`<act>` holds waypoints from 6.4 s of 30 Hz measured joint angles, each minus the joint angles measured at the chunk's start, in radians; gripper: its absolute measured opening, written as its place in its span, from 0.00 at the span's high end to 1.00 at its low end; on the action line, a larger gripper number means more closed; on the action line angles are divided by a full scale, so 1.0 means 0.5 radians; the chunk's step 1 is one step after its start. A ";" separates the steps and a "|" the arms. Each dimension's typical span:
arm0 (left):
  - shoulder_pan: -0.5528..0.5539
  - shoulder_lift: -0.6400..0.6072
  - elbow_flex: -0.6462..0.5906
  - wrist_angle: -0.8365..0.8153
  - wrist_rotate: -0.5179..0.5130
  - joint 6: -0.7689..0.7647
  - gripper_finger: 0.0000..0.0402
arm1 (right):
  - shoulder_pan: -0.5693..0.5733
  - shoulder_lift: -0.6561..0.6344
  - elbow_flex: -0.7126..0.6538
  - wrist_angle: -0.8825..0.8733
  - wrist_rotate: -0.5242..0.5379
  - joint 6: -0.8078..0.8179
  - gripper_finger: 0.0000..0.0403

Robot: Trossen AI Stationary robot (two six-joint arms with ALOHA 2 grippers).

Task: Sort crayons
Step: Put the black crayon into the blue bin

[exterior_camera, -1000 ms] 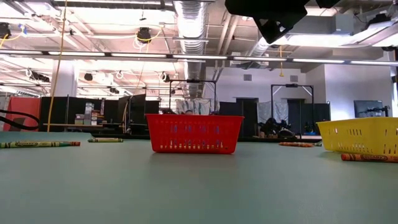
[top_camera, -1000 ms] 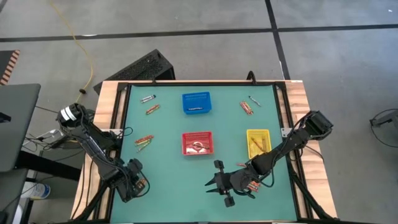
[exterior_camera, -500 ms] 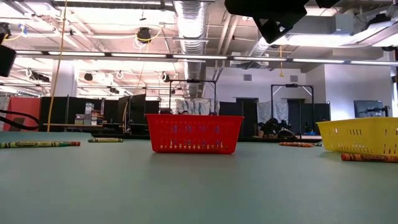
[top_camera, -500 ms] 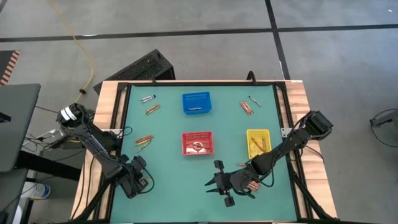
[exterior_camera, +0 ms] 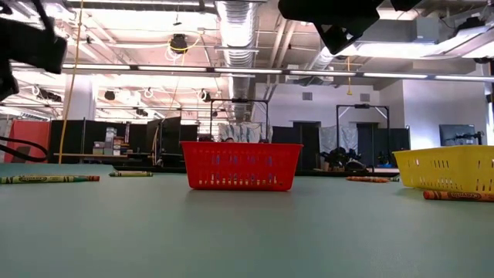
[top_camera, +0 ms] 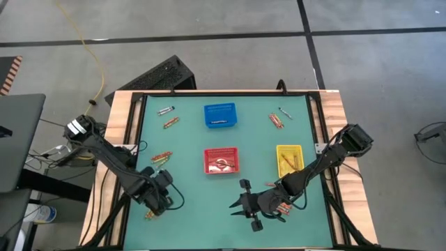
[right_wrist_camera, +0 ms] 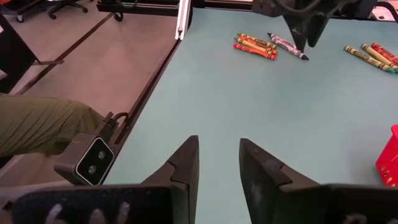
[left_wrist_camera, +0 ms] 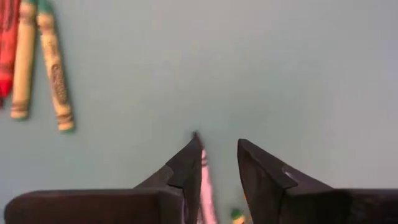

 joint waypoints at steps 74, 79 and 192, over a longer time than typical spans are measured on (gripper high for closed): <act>0.183 0.064 -0.079 0.366 -0.524 0.352 0.98 | 0.069 0.000 -0.001 -0.125 0.065 0.088 0.73; 0.365 -0.045 -0.067 0.652 -0.787 0.912 0.98 | 0.054 0.000 -0.001 -0.316 0.178 0.063 0.73; 3.455 0.360 0.379 0.511 0.187 3.241 0.73 | -0.523 -1.207 -1.192 -0.008 0.358 0.282 0.73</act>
